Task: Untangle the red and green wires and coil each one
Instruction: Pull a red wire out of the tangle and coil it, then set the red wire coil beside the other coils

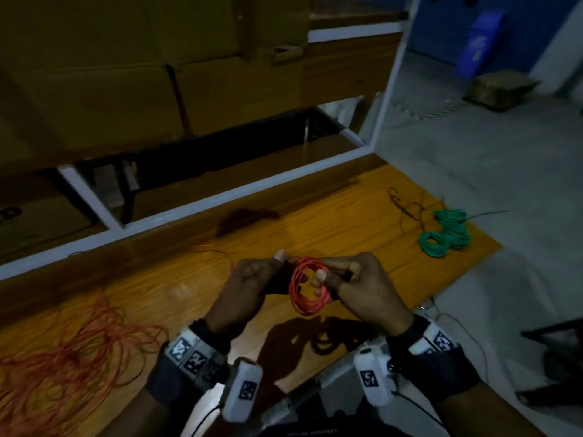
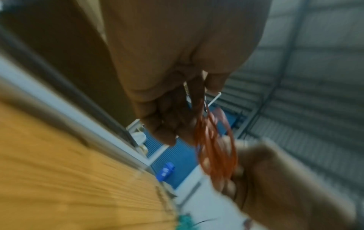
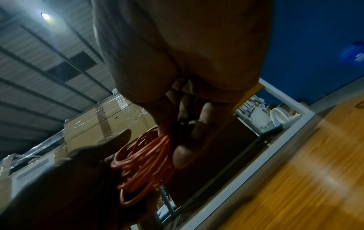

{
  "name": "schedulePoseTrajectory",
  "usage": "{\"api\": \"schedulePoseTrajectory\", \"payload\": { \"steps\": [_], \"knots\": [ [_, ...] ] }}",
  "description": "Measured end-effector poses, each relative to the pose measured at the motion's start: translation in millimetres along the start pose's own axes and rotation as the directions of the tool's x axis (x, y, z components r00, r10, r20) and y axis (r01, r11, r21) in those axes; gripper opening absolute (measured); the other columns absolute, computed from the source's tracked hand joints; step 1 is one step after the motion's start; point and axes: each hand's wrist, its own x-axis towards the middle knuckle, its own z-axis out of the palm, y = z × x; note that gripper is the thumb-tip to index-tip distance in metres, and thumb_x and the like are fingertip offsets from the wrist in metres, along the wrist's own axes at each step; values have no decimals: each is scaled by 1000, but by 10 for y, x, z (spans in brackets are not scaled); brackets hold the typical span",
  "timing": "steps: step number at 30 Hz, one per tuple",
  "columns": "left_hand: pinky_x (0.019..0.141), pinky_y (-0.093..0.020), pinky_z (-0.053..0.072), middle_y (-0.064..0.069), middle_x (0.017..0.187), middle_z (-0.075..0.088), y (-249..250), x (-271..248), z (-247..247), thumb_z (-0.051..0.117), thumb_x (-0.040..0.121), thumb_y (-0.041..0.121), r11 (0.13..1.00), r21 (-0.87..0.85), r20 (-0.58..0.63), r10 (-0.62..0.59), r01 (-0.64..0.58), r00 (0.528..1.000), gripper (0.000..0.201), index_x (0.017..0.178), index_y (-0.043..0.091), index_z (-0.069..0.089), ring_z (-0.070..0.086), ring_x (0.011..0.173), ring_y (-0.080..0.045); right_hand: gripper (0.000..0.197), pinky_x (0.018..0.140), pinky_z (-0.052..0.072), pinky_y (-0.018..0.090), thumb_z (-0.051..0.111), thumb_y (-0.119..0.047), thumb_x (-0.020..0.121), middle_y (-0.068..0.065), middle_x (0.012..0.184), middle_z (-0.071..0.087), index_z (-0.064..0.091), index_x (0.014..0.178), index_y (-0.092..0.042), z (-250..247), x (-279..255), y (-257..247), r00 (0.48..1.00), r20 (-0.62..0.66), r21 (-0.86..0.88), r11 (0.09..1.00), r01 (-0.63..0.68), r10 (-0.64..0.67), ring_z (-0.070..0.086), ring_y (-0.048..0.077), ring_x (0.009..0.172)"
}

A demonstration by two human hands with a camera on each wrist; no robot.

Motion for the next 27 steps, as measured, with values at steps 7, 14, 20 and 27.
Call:
{"api": "schedulePoseTrajectory", "payload": {
  "steps": [7, 14, 20, 27],
  "knots": [
    [83, -45, 62, -22, 101, 77, 104, 267, -89, 70, 93, 22, 999, 18, 202, -35, 32, 979, 29, 107, -3, 77, 73, 94, -40, 19, 65, 61, 30, 73, -22, 95, -10, 93, 79, 79, 112, -27, -67, -52, -78, 999, -18, -239, 970, 43, -49, 73, 2, 77],
    [76, -36, 64, -11, 99, 79, -75, 460, 176, 74, 86, 10, 999, -22, 199, 53, -49, 979, 22, 108, 9, 79, 77, 91, -29, 22, 56, 51, 17, 70, -20, 95, -6, 97, 79, 79, 115, -25, -310, 60, -32, 1000, 3, -407, 913, 26, -27, 69, 0, 73],
    [89, -41, 59, -22, 96, 75, -174, 903, 569, 51, 106, 24, 990, -48, 196, -122, 134, 973, 43, 83, -3, 74, 74, 97, -31, 17, 59, 57, 47, 67, -22, 94, 4, 89, 78, 80, 104, -25, -779, 401, 494, 1000, -9, -394, 919, 6, -10, 72, 17, 72],
    [80, -44, 62, -25, 102, 76, -217, 1808, 1113, 76, 81, 13, 916, -78, 159, -378, 393, 912, 29, 105, -4, 77, 72, 92, -37, 21, 69, 62, 43, 75, -21, 91, -11, 90, 79, 80, 108, -32, -1554, 881, 965, 996, 50, -238, 969, -64, 78, 74, 2, 77]
  ]
}}
